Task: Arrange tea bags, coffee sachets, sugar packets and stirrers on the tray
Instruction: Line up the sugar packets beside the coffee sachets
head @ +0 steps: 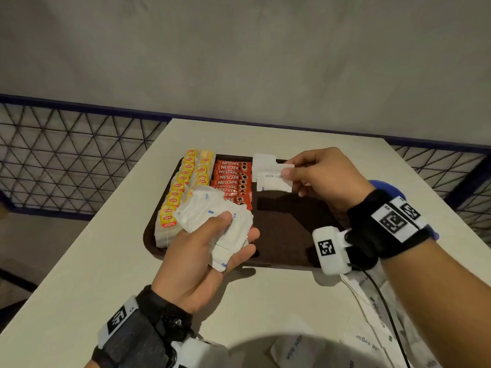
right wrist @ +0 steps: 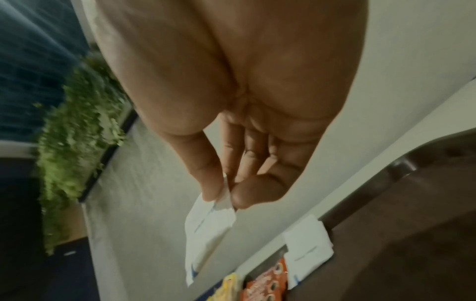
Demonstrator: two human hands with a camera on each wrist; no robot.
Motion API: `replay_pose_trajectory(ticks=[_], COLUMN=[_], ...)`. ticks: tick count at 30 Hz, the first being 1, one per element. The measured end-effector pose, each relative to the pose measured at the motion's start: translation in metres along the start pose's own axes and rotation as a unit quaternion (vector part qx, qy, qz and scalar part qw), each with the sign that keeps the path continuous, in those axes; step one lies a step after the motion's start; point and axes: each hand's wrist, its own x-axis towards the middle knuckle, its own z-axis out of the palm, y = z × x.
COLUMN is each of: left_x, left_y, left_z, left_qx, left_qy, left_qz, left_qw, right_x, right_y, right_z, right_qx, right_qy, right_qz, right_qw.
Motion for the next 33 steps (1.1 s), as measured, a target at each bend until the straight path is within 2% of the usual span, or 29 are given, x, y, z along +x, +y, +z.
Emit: replay_pose_trajectory(ticks=[5,11,16,22,28,33], left_x=[-0.005,-0.004,-0.004,-0.005,-0.002,-0.003], left_y=[0.001,-0.001,-0.001,-0.001,-0.002,0.002], left_z=[0.004,0.004,0.003,0.002,0.001,0.004], left_qx=[0.019,0.009,0.007,-0.005,-0.027,-0.087], left_qy=[-0.004,-0.011,-0.012,-0.020,-0.022,-0.036], left_qz=[-0.012,-0.018,-0.022,-0.037,-0.032,-0.040], left_qw=[1.000,1.000,1.000,0.999,0.999,0.995], right_x=[0.056,0.090,0.105,0.114,0.109,0.069], right_y=[0.010,0.026,0.035,0.035,0.026,-0.005], right_z=[0.005,0.024,0.030,0.034,0.030,0.015], right_qx=[0.009,-0.043,-0.119,-0.176,-0.186,-0.137], right_qy=[-0.031,-0.075,-0.057,-0.049,-0.036,0.014], right_qz=[0.062,0.092,0.092,0.091,0.093,0.028], right_qw=[0.998,0.992,0.987,0.979,0.978,0.990])
